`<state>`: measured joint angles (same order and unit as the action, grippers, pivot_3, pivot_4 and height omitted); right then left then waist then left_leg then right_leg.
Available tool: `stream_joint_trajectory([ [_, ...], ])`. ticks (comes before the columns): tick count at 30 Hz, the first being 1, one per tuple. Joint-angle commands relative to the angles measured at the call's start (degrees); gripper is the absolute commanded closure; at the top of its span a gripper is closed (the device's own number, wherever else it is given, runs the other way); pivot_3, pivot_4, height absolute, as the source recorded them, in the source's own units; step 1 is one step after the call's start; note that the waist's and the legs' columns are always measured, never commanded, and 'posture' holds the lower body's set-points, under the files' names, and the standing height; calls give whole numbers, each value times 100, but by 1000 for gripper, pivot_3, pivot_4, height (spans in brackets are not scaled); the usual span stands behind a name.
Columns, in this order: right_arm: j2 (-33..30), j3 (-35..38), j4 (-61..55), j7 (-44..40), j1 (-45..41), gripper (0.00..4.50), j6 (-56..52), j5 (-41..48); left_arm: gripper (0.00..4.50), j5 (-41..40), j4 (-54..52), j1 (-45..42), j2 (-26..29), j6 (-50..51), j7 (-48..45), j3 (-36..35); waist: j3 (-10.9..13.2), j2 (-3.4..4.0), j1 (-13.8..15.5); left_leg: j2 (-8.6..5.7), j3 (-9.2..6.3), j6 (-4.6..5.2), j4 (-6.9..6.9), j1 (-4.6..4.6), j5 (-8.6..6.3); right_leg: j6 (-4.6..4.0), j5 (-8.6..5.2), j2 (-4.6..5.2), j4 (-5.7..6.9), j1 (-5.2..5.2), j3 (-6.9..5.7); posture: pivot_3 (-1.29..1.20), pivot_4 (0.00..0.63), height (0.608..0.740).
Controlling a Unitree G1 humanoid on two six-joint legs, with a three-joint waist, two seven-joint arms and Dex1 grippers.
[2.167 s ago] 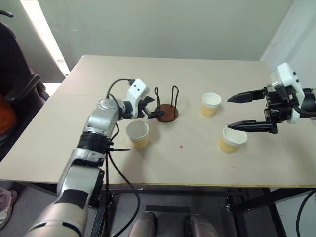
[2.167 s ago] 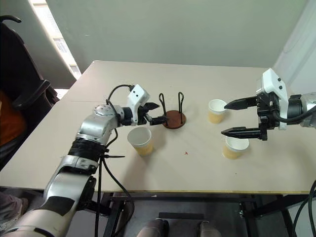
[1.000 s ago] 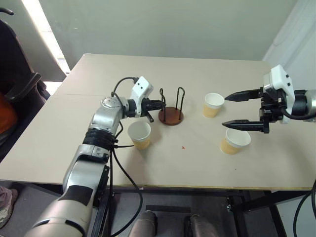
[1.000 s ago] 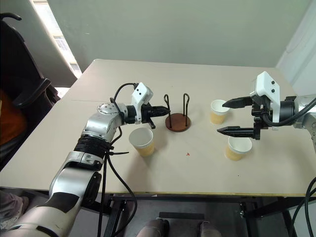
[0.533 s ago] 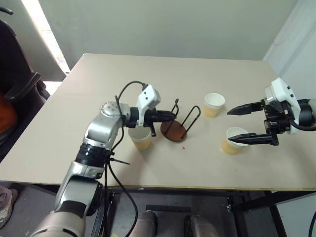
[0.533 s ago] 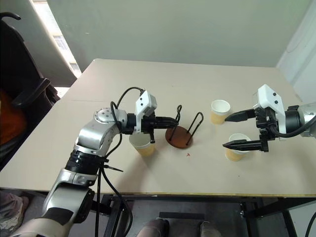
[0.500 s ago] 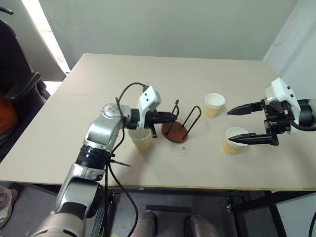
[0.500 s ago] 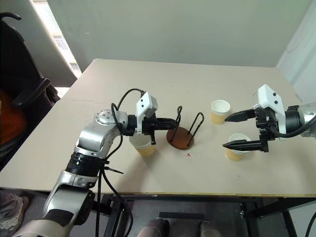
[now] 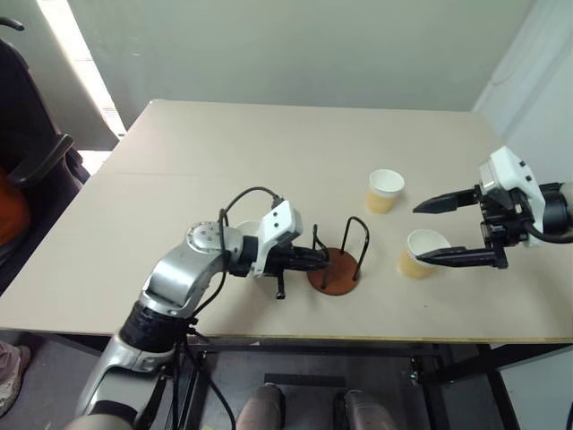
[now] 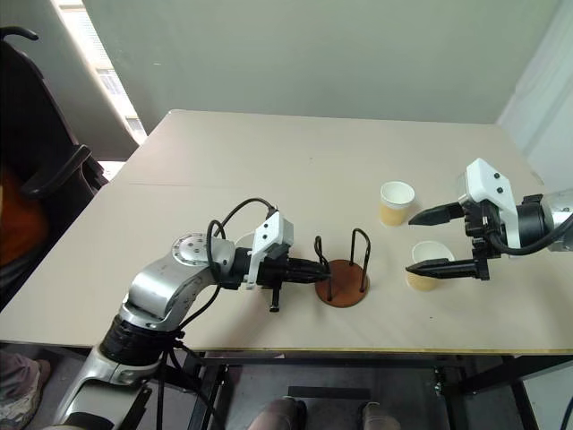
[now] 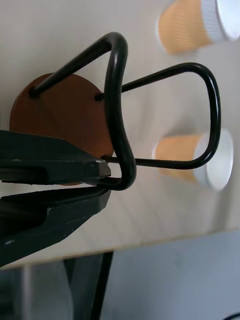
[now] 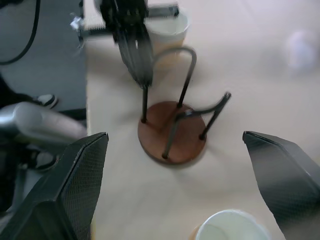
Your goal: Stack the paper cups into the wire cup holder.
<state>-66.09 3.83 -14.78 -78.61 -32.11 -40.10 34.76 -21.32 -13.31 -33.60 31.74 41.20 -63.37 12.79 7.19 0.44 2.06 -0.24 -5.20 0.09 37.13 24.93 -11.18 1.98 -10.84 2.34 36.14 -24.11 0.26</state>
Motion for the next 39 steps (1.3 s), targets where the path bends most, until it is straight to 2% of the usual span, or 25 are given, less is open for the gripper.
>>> stream_joint_trajectory([
  [1, -82, 106, -214, -78, -44, 0, -14, 128, 4478, -90, -126, 113, 205, 7, -109, 25, 0, 1, 3, 0, 0, 0, 0, 1, 0, -6, -3, 0, -2, 0, 0, 0, 150, 740],
  [8, 14, -115, -224, -72, -154, 0, -11, 19, 4478, 208, -129, 238, 584, -127, -111, 436, -4, 1, -15, 0, -3, 1, 0, -9, 1, -24, -10, 0, -7, 10, 2, 0, 150, 740],
  [11, 7, -202, -273, -20, -110, 0, -23, -43, 4478, 160, -187, 217, 558, -30, -12, 457, -8, 6, -21, -1, -3, 3, -3, -30, -2, -28, -13, 0, -12, 30, 2, 0, 150, 740],
  [15, -42, -298, -325, 28, -12, 0, -43, -108, 3387, 48, -313, 229, 596, 60, -2, 438, -6, 4, -29, -1, -3, 2, -6, -36, -6, -32, -17, 0, -12, 34, 4, 0, 150, 740],
  [23, -249, -952, 226, -64, -151, 0, 545, -1220, 596, -81, -701, 452, 942, -95, -121, 282, -5, 3, -29, -1, -7, -3, -6, -20, -16, -32, -18, 0, -15, 20, 2, 0, 150, 740],
  [27, -207, -1271, 635, -136, -375, 0, 809, -1694, 596, -493, -1030, 671, 1145, 195, -101, -125, -5, 3, -35, 0, -7, -6, -7, -20, -29, -36, -21, 0, -13, 14, 1, 0, 150, 740],
  [31, -100, -1557, 925, -244, -465, 0, 1061, -2061, 596, -541, -1216, 767, 1394, 187, -22, -415, -5, 4, -43, 2, -8, -5, -7, -22, -32, -40, -24, 0, -12, 15, 0, 0, 150, 740],
  [36, 141, -1941, 1236, -210, -498, 0, 1338, -2597, 596, -445, -1587, 880, 1997, 8, -85, -675, -4, 4, -45, 4, -9, -4, -7, -24, -37, -46, -27, -1, -10, 14, -1, 0, 150, 740],
  [39, 373, -1999, 1219, -251, -497, 0, 1294, -2594, 596, -361, -1679, 880, 2538, -42, -60, -1157, -4, 3, -53, 4, -11, -4, -7, -23, -39, -48, -28, -1, -11, 13, -1, 0, 150, 740],
])
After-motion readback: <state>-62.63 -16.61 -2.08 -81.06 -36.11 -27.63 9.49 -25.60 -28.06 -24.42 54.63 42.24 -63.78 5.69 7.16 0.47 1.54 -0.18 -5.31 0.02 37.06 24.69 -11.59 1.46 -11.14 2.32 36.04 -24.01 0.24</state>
